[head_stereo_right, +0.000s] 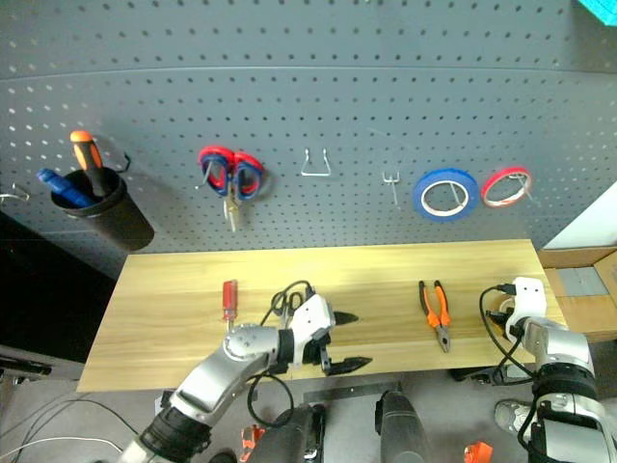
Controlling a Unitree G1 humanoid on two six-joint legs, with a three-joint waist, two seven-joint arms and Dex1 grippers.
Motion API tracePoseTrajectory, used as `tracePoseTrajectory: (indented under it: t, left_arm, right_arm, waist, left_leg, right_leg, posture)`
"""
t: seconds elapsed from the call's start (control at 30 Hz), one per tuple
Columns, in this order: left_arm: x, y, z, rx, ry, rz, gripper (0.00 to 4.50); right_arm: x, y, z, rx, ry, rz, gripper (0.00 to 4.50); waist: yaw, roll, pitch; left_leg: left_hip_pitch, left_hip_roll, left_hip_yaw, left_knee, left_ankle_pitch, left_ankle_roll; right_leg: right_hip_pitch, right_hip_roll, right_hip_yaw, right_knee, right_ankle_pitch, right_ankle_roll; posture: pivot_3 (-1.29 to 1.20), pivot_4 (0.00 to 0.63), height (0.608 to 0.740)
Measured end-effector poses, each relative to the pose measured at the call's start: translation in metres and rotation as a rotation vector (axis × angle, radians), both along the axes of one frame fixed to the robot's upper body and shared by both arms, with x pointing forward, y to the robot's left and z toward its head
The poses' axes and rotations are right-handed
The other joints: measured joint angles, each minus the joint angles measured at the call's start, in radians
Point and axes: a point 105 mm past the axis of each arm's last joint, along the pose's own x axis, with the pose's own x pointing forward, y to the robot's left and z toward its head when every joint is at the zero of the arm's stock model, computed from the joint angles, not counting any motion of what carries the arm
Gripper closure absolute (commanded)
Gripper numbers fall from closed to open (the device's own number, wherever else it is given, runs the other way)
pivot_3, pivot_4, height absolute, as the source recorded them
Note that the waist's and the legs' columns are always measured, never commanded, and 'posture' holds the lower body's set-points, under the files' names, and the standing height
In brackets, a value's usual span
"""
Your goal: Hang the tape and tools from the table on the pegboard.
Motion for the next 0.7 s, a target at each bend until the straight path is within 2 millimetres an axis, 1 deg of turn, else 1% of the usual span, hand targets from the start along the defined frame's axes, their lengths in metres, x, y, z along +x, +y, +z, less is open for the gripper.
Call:
tracePoseTrajectory:
  t: [0.07, 0.13, 0.17, 0.2, 0.23, 0.27, 0.3, 0.33, 0.37, 0.4, 0.47, 0.53, 0.63, 0.67, 0.7]
  left_arm:
    - [0.008, 0.0, 0.007, -0.033, -0.012, 0.018, 0.0]
    - [0.014, 0.001, 0.009, -0.058, -0.011, 0.032, 0.0]
    - [0.018, 0.003, 0.01, -0.068, -0.015, 0.043, 0.0]
    - [0.023, 0.006, 0.011, -0.077, -0.024, 0.059, 0.0]
    - [0.028, 0.01, 0.012, -0.088, -0.035, 0.078, 0.0]
    - [0.033, 0.014, 0.015, -0.111, -0.05, 0.103, 0.0]
    - [0.037, 0.019, 0.019, -0.129, -0.07, 0.129, 0.0]
    - [0.041, 0.024, 0.022, -0.149, -0.089, 0.149, 0.0]
    - [0.042, 0.027, 0.025, -0.161, -0.107, 0.159, 0.0]
    - [0.043, 0.03, 0.027, -0.169, -0.12, 0.164, 0.0]
    - [0.044, 0.034, 0.03, -0.18, -0.14, 0.176, 0.0]
    - [0.045, 0.04, 0.03, -0.191, -0.149, 0.209, 0.0]
    - [0.047, 0.048, 0.035, -0.22, -0.18, 0.246, 0.0]
    - [0.048, 0.049, 0.036, -0.227, -0.188, 0.255, 0.0]
    - [0.048, 0.05, 0.037, -0.233, -0.193, 0.262, 0.0]
  right_arm:
    - [-0.008, 0.0, 0.0, -0.023, 0.001, 0.013, 4.4]
    - [-0.023, 0.002, 0.0, -0.054, 0.017, 0.042, 4.4]
    - [-0.029, 0.007, 0.004, -0.059, 0.017, 0.066, 4.4]
    - [-0.033, 0.016, 0.011, -0.047, -0.003, 0.099, 4.4]
    - [-0.036, 0.027, 0.026, -0.031, -0.045, 0.144, 4.4]
    - [-0.041, 0.044, 0.048, -0.01, -0.112, 0.227, 4.4]
    - [-0.045, 0.067, 0.073, 0.013, -0.19, 0.332, 4.4]
    - [-0.051, 0.093, 0.1, 0.04, -0.276, 0.446, 4.4]
    - [-0.059, 0.119, 0.124, 0.063, -0.352, 0.557, 4.4]
    - [-0.067, 0.141, 0.141, 0.086, -0.409, 0.651, 4.4]
    - [-0.078, 0.175, 0.164, 0.136, -0.493, 0.784, 4.4]
    - [-0.078, 0.194, 0.181, 0.144, -0.553, 0.848, 4.4]
    - [-0.067, 0.211, 0.197, 0.108, -0.612, 0.875, 4.4]
    - [-0.063, 0.214, 0.199, 0.096, -0.621, 0.873, 4.4]
    - [-0.058, 0.216, 0.2, 0.086, -0.62, 0.869, 4.4]
  waist:
    - [0.001, 0.001, 0.0]
    - [-0.002, 0.003, -0.002]
    - [-0.006, 0.005, -0.002]
    - [-0.01, 0.006, -0.002]
    - [-0.019, 0.007, -0.003]
    - [-0.03, 0.01, -0.004]
    - [-0.042, 0.01, -0.005]
    - [-0.054, 0.01, -0.005]
    - [-0.063, 0.009, -0.006]
    - [-0.068, 0.007, -0.008]
    - [-0.077, 0.004, -0.01]
    - [-0.087, 0.004, -0.011]
    - [-0.09, 0.005, -0.012]
    - [-0.09, 0.005, -0.013]
    - [-0.09, 0.005, -0.015]
  left_leg:
    - [0.0, 0.0, 0.0, 0.0, 0.0, 0.0]
    - [-0.001, 0.0, 0.0, -0.001, 0.0, -0.001]
    - [-0.002, 0.0, 0.001, -0.001, 0.001, -0.004]
    - [-0.004, 0.0, 0.002, -0.001, 0.001, -0.004]
    - [-0.005, 0.0, 0.004, 0.0, 0.001, -0.004]
    - [-0.008, 0.0, 0.004, 0.0, 0.001, -0.004]
    - [-0.01, 0.001, 0.005, 0.0, 0.0, -0.004]
    - [-0.011, 0.003, 0.006, 0.001, 0.0, -0.004]
    - [-0.011, 0.005, 0.006, 0.001, 0.0, -0.004]
    - [-0.011, 0.006, 0.006, 0.001, -0.001, -0.002]
    - [-0.011, 0.008, 0.006, 0.003, -0.001, -0.002]
    - [-0.012, 0.008, 0.007, 0.007, -0.001, -0.002]
    - [-0.015, 0.009, 0.008, 0.014, 0.0, -0.001]
    - [-0.015, 0.009, 0.008, 0.014, 0.0, -0.001]
    - [-0.015, 0.008, 0.009, 0.015, 0.0, -0.001]
  right_leg:
    - [0.0, 0.0, 0.0, 0.0, 0.0, 0.0]
    - [-0.002, 0.0, 0.0, 0.0, 0.0, 0.001]
    - [-0.003, 0.0, 0.001, 0.0, 0.0, 0.001]
    - [-0.005, 0.0, 0.002, 0.001, 0.0, 0.001]
    - [-0.007, 0.0, 0.003, 0.001, 0.0, 0.002]
    - [-0.01, 0.0, 0.003, 0.002, 0.0, 0.002]
    - [-0.013, 0.001, 0.003, 0.002, 0.001, 0.003]
    - [-0.014, 0.002, 0.002, 0.003, 0.001, 0.004]
    - [-0.014, 0.003, 0.002, 0.002, 0.002, 0.005]
    - [-0.014, 0.004, 0.001, 0.002, 0.002, 0.006]
    - [-0.014, 0.006, 0.0, 0.002, 0.003, 0.008]
    - [-0.014, 0.006, 0.001, 0.002, 0.004, 0.008]
    - [-0.015, 0.007, 0.001, 0.002, 0.008, 0.008]
    - [-0.015, 0.007, 0.002, 0.002, 0.008, 0.008]
    - [-0.015, 0.007, 0.002, 0.002, 0.01, 0.005]
  posture:
    - [-0.25, 0.25, 0.74]
    - [-0.28, 0.245, 0.74]
    - [-0.28, 0.245, 0.74]
    - [-0.33, 0.239, 0.74]
    - [-0.34, 0.236, 0.74]
    - [-0.35, 0.234, 0.74]
    - [-0.37, 0.231, 0.74]
    - [-0.38, 0.229, 0.74]
    - [-0.38, 0.228, 0.74]
    - [-0.39, 0.225, 0.74]
    - [-0.39, 0.212, 0.74]
    - [-0.39, 0.206, 0.74]
    - [-0.36, 0.187, 0.74]
    - [-0.35, 0.184, 0.74]
    - [-0.34, 0.18, 0.74]
